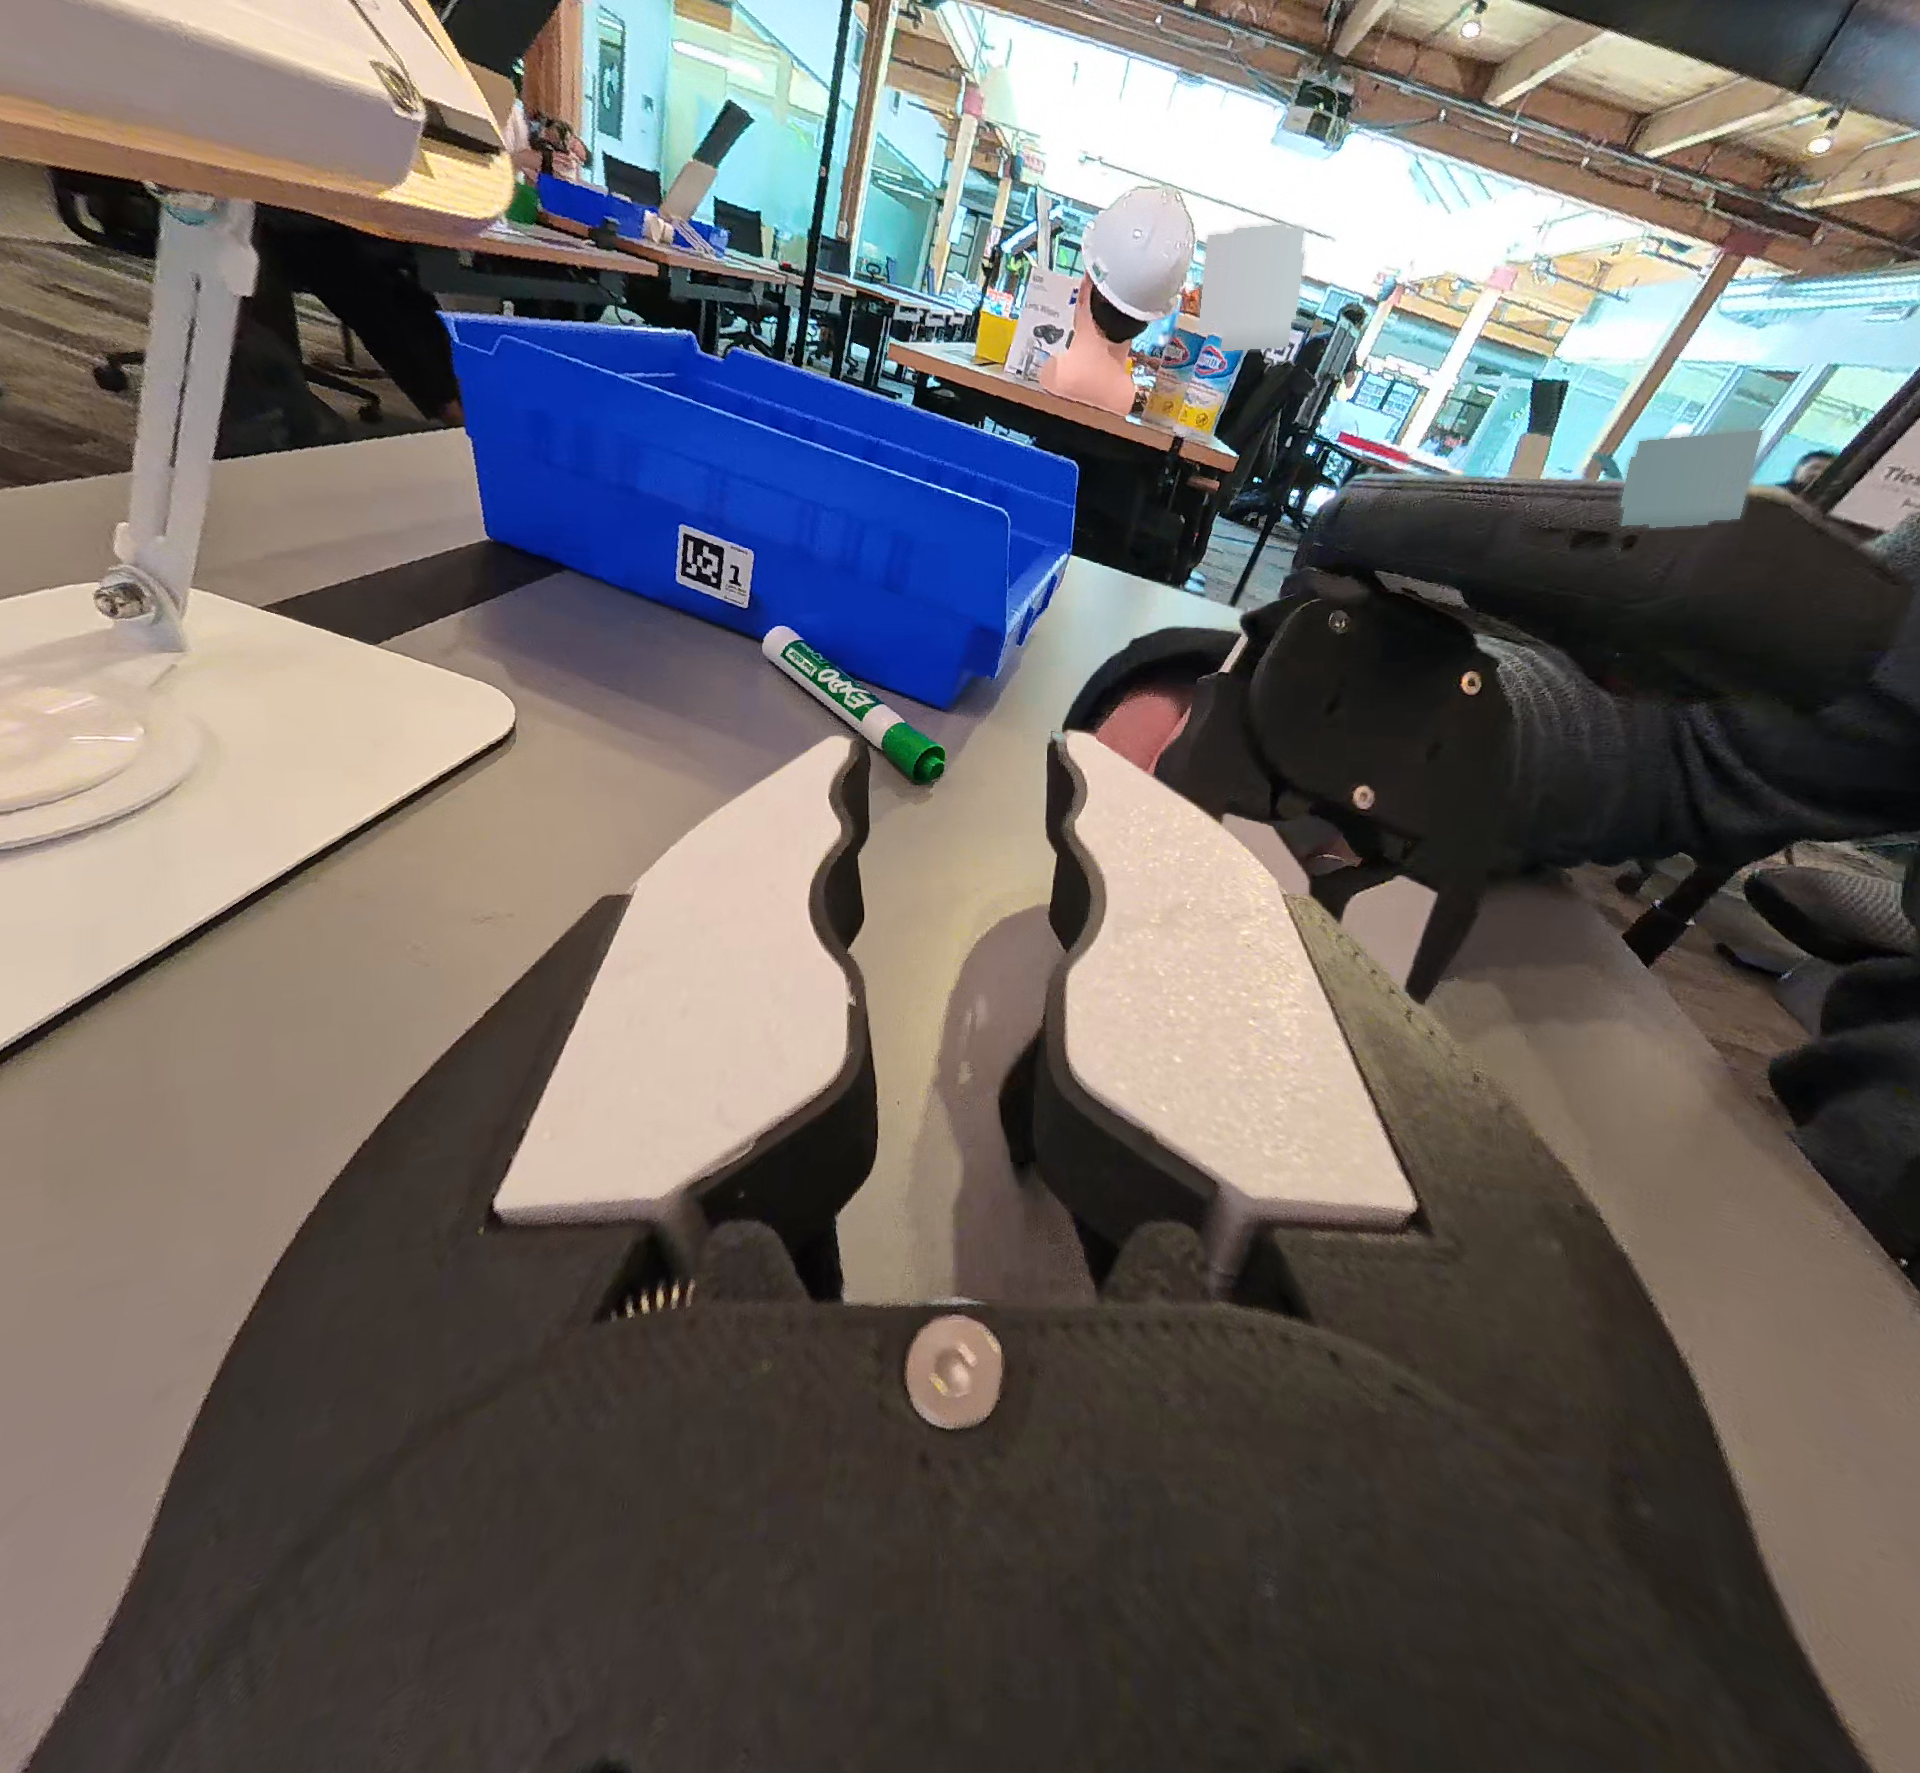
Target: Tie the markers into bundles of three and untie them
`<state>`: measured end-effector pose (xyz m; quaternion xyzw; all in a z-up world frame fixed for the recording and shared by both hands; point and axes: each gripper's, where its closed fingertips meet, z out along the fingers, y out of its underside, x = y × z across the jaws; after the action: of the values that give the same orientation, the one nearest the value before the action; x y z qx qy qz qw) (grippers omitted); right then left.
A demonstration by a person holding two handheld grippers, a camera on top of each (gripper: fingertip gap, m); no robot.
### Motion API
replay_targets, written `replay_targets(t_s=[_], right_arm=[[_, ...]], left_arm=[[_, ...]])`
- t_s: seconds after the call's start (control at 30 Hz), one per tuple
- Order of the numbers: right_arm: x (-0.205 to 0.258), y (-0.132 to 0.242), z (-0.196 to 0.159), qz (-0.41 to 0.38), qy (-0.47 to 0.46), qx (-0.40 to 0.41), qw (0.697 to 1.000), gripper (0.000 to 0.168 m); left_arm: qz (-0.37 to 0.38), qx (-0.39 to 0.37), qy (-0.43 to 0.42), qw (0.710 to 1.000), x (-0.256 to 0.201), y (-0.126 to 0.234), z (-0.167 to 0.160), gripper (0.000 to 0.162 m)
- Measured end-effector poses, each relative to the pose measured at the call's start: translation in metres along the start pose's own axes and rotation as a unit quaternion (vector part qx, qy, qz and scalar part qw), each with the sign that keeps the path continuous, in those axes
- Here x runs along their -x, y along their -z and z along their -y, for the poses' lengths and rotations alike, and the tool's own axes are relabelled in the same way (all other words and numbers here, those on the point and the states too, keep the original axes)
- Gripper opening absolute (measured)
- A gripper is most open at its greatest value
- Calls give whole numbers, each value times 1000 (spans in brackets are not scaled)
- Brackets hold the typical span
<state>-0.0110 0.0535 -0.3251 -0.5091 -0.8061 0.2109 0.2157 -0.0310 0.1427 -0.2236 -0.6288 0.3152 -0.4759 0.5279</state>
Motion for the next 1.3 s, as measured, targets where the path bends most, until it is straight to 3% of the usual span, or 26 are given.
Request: replay_targets(t_s=[0.17, 0.33, 0.5, 0.6, 0.7, 0.8, 0.87, 0.93, 1.07, 1.2, 1.3], right_arm=[[-1, 36, 14, -37, -20, -63, 997, 2], [-30, 123, 2, -168, -73, -97, 978, 2], [-75, 227, -50, -343, -170, -116, 917, 2], [-93, 255, -100, -391, -237, -97, 884, 2], [-103, 259, -147, -412, -301, -63, 858, 2], [-107, 244, -191, -401, -369, -16, 839, 26], [-108, 238, -207, -402, -387, -1, 830, 28], [-107, 231, -212, -394, -395, 0, 830, 35], [-104, 231, -207, -407, -381, -13, 830, 32], [-104, 232, -206, -418, -371, -23, 829, 30], [-104, 236, -202, -428, -364, -29, 826, 27]], left_arm=[[3, 2, 1, 1000, 1, -1, -1, 32], [1, 4, 3, 1000, 1, -2, -2, 32], [1, 12, 2, 1000, 0, -5, -4, 32], [0, 16, 1, 1000, -1, -6, -5, 32], [0, 14, 3, 1000, 0, -6, -4, 32], [1, 15, 3, 1000, 0, -6, -5, 32], [1, 18, 1, 1000, 0, -7, -5, 32], [0, 19, 0, 1000, -1, -7, -6, 32], [22, 46, 0, 999, -2, -21, -12, 42], [76, 119, -19, 990, -4, -60, -24, 56], [128, 175, -19, 976, 0, -101, -37, 57]])
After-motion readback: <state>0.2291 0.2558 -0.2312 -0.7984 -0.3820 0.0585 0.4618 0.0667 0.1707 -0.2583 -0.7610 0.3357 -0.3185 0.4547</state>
